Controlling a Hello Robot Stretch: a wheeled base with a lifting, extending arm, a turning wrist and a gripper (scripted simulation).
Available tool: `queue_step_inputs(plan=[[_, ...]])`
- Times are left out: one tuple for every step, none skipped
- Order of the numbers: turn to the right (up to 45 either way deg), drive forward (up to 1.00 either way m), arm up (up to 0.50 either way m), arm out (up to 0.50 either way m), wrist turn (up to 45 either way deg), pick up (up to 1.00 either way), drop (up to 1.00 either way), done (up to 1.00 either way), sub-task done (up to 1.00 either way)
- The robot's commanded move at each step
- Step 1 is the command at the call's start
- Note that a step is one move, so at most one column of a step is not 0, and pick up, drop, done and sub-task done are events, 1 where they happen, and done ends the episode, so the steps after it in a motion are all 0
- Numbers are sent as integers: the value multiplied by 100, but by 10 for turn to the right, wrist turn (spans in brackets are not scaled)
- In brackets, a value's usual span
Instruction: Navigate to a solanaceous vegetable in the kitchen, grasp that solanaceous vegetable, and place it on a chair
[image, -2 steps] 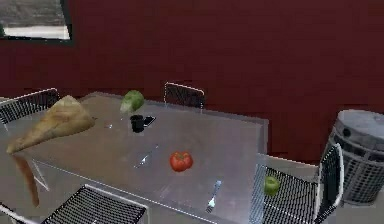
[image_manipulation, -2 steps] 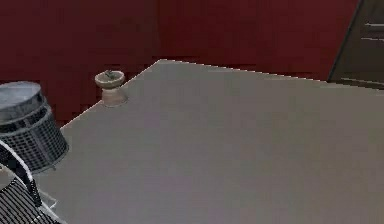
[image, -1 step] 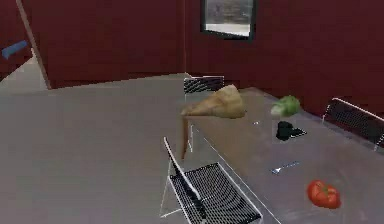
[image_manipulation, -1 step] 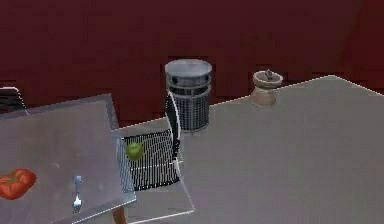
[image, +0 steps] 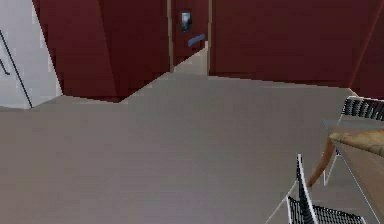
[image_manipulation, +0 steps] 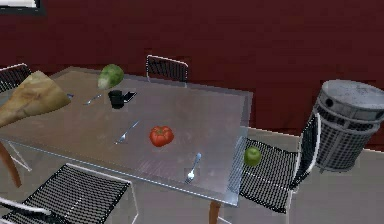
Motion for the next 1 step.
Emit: queue_step_inputs(plan=[[0,0,50,0,0,0,0,0,0]])
